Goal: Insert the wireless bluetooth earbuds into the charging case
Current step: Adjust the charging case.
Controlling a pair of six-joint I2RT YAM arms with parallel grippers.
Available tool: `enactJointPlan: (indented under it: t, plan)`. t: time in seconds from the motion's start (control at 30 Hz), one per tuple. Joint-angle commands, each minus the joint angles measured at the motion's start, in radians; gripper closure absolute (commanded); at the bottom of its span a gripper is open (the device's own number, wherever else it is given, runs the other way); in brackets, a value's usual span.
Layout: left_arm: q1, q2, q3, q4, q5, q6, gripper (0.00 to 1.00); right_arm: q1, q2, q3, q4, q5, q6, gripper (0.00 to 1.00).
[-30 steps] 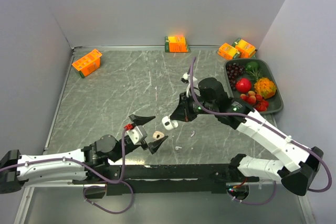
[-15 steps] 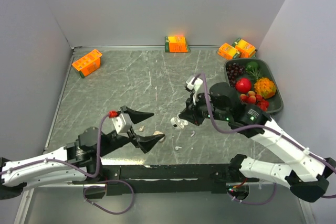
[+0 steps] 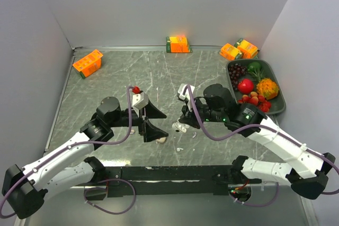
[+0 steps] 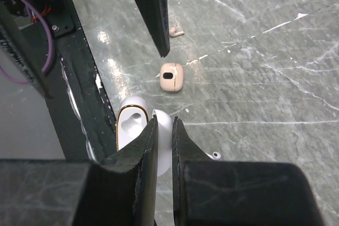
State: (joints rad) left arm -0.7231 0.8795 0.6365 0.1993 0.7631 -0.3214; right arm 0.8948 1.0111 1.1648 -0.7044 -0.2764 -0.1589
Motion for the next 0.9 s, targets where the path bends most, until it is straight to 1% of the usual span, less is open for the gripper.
enactJointPlan:
  t: [0.0,0.13,0.23,0.3,0.4,0.47,0.73,0.83,0.87]
  plan:
    - [0.001,0.018,0.035,0.063,0.09,0.024,0.04,0.01,0.007,0.059,0.013,-0.015,-0.039,1.0]
    - [-0.013,0.016,0.003,0.11,0.094,0.063,0.04,0.01,0.04,0.076,0.013,-0.023,-0.031,1.0]
    - [-0.036,-0.014,-0.05,0.178,0.042,0.097,0.04,0.009,0.058,0.084,0.029,-0.046,-0.015,1.0]
    - [-0.039,-0.03,-0.087,0.25,0.001,0.087,0.03,0.009,0.066,0.087,0.036,-0.066,-0.01,1.0]
    - [-0.042,-0.019,-0.075,0.238,-0.005,0.103,0.01,0.01,0.078,0.085,0.048,-0.078,-0.002,1.0]
    - [-0.048,0.002,-0.066,0.224,-0.004,0.114,0.05,0.01,0.08,0.081,0.068,-0.087,0.002,1.0]
    - [-0.061,0.039,-0.054,0.219,-0.015,0.128,0.15,0.013,0.101,0.09,0.08,-0.135,0.007,1.0]
    - [-0.061,0.053,-0.051,0.223,-0.008,0.122,0.2,0.021,0.109,0.098,0.079,-0.141,0.006,1.0]
    - [-0.061,0.056,-0.052,0.224,-0.002,0.123,0.24,0.021,0.11,0.101,0.077,-0.142,0.004,1.0]
